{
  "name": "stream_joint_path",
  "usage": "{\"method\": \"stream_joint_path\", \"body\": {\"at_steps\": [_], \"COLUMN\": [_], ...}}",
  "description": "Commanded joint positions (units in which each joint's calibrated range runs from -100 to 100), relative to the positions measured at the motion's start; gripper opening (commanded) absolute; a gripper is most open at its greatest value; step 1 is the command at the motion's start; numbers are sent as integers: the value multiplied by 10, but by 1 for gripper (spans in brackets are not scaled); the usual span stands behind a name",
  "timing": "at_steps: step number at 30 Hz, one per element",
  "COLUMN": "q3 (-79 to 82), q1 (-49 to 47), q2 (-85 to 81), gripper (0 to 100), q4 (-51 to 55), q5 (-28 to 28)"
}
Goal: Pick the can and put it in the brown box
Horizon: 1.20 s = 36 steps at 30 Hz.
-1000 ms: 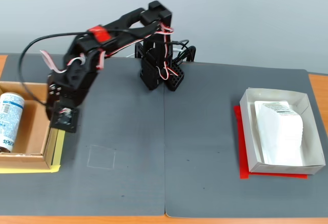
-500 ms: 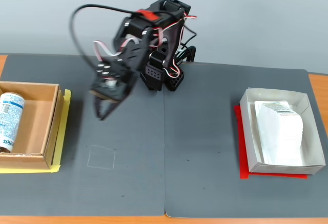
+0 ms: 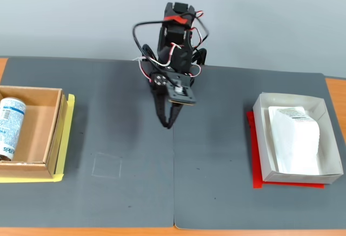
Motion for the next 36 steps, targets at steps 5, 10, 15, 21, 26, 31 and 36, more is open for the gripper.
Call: {"method": "stream_joint_path", "body": {"at_steps": [5,10,15,21,26,31,36], "q3": [172,267,316,331,330,294,269], "q1": [-45,-41,-42,-48,-47,-47,-47], "q2": [-196,-271,-266,-266,-270,-270,-271], "gripper": [1,1,1,1,1,1,1], "q4": [-7,-7,-7,-4,8,118,203], "q5": [-2,-2,-13,-55,-55,-54,-55]}}
